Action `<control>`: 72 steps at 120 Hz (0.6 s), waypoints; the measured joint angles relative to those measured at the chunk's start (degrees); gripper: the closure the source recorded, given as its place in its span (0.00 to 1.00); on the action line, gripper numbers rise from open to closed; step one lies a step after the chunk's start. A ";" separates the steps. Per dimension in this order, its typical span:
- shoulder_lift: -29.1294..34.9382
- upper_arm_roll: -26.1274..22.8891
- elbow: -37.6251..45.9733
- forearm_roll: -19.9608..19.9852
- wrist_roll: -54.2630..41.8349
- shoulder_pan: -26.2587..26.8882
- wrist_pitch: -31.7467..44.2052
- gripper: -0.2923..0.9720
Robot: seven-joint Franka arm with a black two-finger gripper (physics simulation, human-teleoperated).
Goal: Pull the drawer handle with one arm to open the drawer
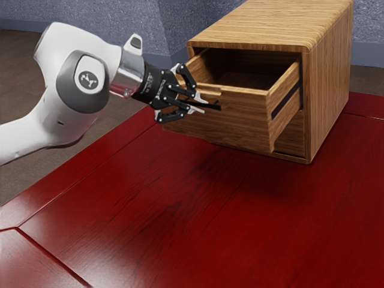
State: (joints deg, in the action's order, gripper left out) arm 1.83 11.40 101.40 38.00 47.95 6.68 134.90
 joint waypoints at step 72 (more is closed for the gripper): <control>4.80 -0.41 4.47 -0.68 -0.17 -0.59 0.01 0.78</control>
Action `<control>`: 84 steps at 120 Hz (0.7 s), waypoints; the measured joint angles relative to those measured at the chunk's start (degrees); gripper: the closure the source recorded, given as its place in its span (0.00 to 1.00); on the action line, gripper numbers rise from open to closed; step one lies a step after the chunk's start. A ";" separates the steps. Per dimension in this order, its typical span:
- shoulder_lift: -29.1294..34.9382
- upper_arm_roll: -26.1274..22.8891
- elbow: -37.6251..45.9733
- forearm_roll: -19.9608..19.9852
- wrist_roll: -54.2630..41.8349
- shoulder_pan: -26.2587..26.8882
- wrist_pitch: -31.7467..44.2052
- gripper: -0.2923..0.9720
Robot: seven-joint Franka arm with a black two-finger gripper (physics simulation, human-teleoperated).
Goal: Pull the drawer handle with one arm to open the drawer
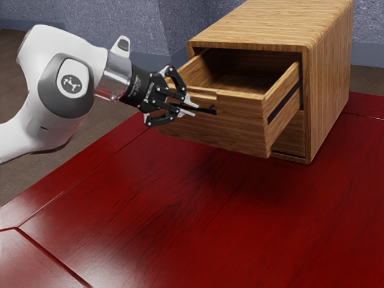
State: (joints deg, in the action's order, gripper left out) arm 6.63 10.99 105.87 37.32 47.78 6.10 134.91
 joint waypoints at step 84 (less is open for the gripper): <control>20.48 -6.64 4.70 -8.33 -0.11 -7.15 -5.37 0.61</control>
State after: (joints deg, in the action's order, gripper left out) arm 27.11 4.34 110.57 28.99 47.68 -1.05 129.54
